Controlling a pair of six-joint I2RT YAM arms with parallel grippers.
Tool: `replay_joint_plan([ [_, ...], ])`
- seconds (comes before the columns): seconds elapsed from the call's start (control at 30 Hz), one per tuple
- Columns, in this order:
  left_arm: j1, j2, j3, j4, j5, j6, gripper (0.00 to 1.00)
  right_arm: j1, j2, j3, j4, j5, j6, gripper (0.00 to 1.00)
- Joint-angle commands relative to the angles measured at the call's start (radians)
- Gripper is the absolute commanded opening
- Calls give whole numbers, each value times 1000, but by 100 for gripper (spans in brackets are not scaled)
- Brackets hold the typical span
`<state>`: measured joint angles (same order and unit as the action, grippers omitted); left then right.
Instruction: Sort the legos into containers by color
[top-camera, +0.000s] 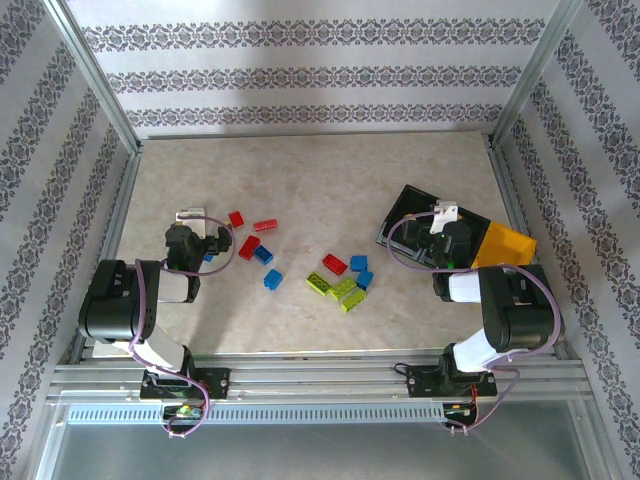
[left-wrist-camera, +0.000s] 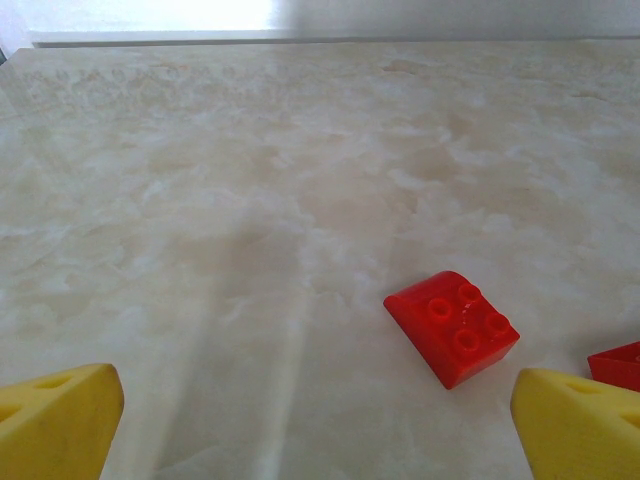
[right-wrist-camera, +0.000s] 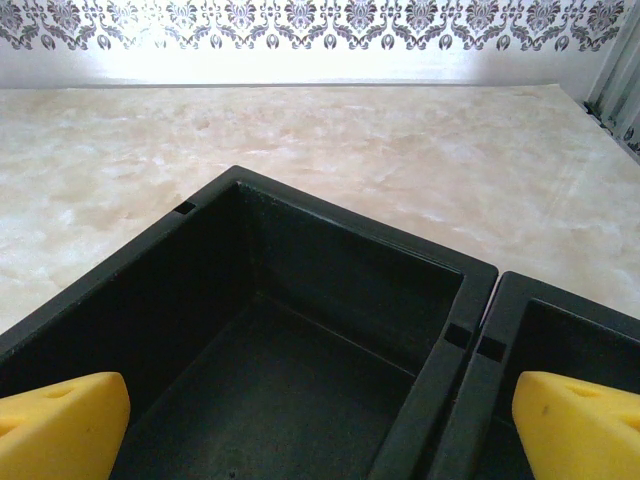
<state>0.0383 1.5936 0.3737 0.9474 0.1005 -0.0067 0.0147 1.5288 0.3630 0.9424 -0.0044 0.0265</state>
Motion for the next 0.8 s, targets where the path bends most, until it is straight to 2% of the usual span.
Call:
replay_joint_plan([
  [0.0,-15,0,16,-5,-7,8,99,-5,1,11,10,10,6,98],
  [0.23,-15,-9,12,-1,-8,8,99,-5,-1,11,10,10,6,98],
  [0.4,-15,-120,-7,-56,-39,1,100,-5,-51,7,-23,8,9,98],
  [0.57,-15,-268,-28,-144,-86,-23,100,-5,-157,17,-146,39,21,98],
  [0.77,-15,-404,-39,-246,-100,-70,100,-5,-297,32,-325,163,97,98],
])
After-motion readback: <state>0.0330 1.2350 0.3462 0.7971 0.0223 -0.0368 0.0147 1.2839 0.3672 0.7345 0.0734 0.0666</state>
